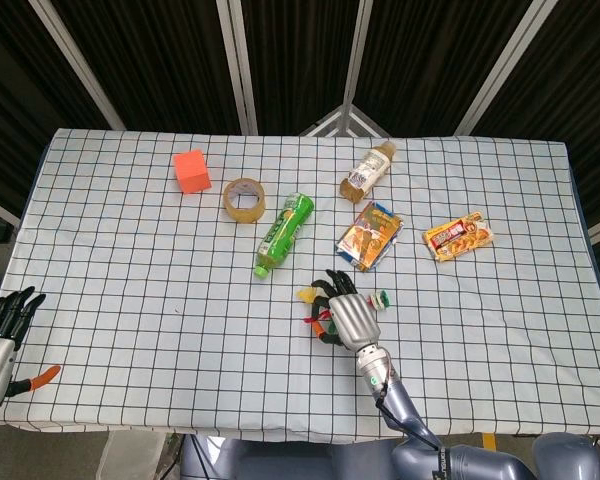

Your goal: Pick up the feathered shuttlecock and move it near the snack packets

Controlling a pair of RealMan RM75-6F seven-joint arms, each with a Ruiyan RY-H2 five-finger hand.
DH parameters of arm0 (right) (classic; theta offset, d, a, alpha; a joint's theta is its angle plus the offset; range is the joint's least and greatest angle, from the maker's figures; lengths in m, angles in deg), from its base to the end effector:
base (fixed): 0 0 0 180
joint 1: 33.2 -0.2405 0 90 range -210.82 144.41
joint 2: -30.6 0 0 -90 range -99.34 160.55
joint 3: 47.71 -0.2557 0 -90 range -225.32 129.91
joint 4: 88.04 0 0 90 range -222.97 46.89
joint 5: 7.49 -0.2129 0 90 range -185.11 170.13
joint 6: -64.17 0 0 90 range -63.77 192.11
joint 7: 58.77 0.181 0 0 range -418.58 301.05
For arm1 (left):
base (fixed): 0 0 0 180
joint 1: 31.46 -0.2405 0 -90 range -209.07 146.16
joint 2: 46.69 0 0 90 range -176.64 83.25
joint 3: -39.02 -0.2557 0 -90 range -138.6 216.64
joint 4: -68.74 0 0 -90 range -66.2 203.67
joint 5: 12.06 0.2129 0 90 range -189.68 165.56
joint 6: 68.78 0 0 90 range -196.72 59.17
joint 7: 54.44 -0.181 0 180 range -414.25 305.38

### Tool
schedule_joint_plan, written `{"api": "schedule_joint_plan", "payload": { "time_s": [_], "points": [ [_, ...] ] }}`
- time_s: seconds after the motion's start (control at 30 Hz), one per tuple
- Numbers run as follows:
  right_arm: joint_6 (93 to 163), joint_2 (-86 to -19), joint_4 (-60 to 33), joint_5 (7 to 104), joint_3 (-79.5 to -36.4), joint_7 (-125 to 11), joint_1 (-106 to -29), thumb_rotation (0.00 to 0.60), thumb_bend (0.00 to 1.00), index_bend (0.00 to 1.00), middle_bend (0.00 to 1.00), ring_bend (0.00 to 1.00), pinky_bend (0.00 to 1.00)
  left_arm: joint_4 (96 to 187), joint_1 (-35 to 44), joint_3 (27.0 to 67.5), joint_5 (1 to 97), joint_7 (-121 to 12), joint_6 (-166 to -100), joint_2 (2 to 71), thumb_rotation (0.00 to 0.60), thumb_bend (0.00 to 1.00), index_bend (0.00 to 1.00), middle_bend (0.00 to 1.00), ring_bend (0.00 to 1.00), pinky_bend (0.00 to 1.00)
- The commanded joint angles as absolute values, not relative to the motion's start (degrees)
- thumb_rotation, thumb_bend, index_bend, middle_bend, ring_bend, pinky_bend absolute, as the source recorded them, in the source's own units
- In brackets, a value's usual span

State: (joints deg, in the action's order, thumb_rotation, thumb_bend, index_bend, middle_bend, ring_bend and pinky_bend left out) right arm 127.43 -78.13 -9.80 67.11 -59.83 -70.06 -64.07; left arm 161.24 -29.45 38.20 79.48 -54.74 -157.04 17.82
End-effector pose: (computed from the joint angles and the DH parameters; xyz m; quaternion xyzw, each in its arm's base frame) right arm -0.1162 -0.3153 -0.1021 0.6471 -0.4787 0.4720 0.3595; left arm -0.3063 0.1886 0.1453 -0.6138 -0.3859 -0.3906 0.5672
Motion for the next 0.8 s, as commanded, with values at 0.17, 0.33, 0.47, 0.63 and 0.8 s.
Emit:
{"api": "schedule_joint_plan", "payload": {
  "time_s": [0.17,0.33,0.47,0.63,0.8],
  "points": [
    [127.85,-78.06,-9.21,67.27,-59.35,-70.09,-64.01,0.600,0.52,0.67,0.25,0.00,0.00,161.20,-29.49,38.24,79.46,-54.61,-157.19,17.80,0.600,0.00,0.00,0.00,0.00,0.00],
    [129.33,-75.42,-5.89,68.37,-60.43,-71.25,-64.23,0.600,0.52,0.67,0.25,0.00,0.00,161.20,-29.47,38.25,79.35,-54.46,-157.13,17.78,0.600,0.00,0.00,0.00,0.00,0.00],
    [131.24,-71.08,-1.50,68.98,-63.04,-73.68,-64.48,0.600,0.52,0.67,0.25,0.00,0.00,161.29,-29.49,38.29,79.29,-54.38,-157.20,17.77,0.600,0.00,0.00,0.00,0.00,0.00],
    [132.87,-65.46,3.56,67.33,-67.04,-75.95,-64.29,0.600,0.52,0.67,0.25,0.00,0.00,161.52,-29.60,38.01,79.60,-54.93,-157.25,17.85,0.600,0.00,0.00,0.00,0.00,0.00],
    [133.90,-60.53,7.50,63.64,-69.93,-77.32,-63.14,0.600,0.52,0.67,0.25,0.00,0.00,161.91,-29.88,37.69,80.27,-54.78,-157.85,17.81,0.600,0.00,0.00,0.00,0.00,0.00]
  ]
}}
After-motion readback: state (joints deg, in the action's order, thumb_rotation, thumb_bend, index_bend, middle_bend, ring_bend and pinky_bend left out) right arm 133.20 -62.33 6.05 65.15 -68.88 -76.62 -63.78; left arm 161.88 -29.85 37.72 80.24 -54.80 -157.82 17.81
